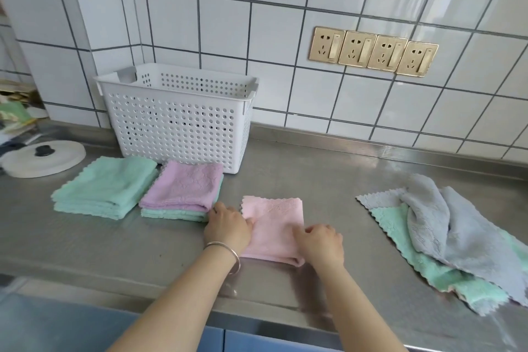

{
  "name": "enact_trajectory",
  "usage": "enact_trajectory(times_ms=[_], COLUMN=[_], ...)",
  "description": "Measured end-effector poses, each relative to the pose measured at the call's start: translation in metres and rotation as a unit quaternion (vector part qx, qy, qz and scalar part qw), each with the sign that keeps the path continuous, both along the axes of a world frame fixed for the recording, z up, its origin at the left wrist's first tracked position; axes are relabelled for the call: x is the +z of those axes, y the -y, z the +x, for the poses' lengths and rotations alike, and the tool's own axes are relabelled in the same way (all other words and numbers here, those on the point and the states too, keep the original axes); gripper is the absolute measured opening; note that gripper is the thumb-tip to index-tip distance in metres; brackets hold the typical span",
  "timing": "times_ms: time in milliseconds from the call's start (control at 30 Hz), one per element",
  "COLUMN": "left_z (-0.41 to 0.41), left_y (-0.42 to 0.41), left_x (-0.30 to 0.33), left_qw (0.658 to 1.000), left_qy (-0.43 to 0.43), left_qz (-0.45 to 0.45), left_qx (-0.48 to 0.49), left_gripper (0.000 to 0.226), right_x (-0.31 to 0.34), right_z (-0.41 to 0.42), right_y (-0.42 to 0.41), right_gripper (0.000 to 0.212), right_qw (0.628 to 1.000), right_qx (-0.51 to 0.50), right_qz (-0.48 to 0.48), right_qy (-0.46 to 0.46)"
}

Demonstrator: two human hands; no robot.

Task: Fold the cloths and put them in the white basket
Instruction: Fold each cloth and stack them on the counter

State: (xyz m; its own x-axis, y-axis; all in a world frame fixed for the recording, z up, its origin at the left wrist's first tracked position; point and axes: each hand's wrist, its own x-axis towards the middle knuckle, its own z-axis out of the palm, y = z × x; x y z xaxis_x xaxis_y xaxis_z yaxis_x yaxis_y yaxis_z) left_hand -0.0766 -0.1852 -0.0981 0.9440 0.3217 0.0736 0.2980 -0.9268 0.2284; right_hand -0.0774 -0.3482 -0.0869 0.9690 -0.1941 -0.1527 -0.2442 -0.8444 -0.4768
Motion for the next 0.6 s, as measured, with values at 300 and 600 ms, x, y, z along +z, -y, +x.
enact_trajectory(times_ms=[300,600], left_z=[-0.014,-0.013], left_y=[-0.038,-0.215], left_x=[0.050,0.115], left_qw=[0.968,0.957], left_qy=[0.165,0.217], left_qz=[-0.189,-0.163], left_qx=[-0.015,0.104], left_gripper=[0.027,0.038], right_x=[0.045,0.096], right_z=[0.000,0.017], right_y=[-0.035,-0.199], right_gripper=[0.035,0.023], right_qw=[0.961,0.871], right_qx=[0.017,0.172], right_qz=[0.263,0.460], right_qy=[0.089,-0.006])
